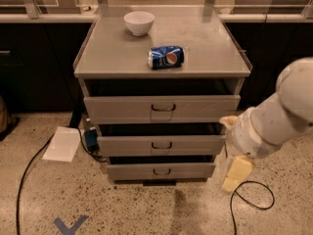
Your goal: Open bottom drawer
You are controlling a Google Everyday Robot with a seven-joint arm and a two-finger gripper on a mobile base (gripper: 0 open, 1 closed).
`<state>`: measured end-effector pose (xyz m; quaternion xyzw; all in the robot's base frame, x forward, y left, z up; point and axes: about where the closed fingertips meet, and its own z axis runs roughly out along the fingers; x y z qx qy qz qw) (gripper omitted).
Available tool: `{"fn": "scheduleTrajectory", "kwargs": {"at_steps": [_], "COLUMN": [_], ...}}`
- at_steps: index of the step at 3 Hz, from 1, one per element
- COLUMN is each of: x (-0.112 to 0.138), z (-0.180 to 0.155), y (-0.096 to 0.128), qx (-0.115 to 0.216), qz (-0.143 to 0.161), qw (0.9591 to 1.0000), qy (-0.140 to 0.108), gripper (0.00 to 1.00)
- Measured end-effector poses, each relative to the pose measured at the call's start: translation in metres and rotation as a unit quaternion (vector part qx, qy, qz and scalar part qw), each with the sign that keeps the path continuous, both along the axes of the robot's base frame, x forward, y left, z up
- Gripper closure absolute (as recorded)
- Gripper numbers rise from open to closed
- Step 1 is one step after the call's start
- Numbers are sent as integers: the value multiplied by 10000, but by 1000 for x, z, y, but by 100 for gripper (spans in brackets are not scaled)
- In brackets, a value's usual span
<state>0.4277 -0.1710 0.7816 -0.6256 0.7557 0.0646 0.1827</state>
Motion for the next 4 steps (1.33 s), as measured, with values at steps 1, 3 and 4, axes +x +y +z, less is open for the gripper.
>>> {"fn": "scheduleTrajectory", "kwargs": {"at_steps": [1, 3, 4], "x": [3, 23, 22], "z": [-93, -158, -165], "y": [15, 21, 31], "qx": [161, 304, 300], "qz": [136, -42, 87], "qw": [9996, 9995, 9995], "qy": [181, 101, 95], "gripper": [0, 0, 0]}}
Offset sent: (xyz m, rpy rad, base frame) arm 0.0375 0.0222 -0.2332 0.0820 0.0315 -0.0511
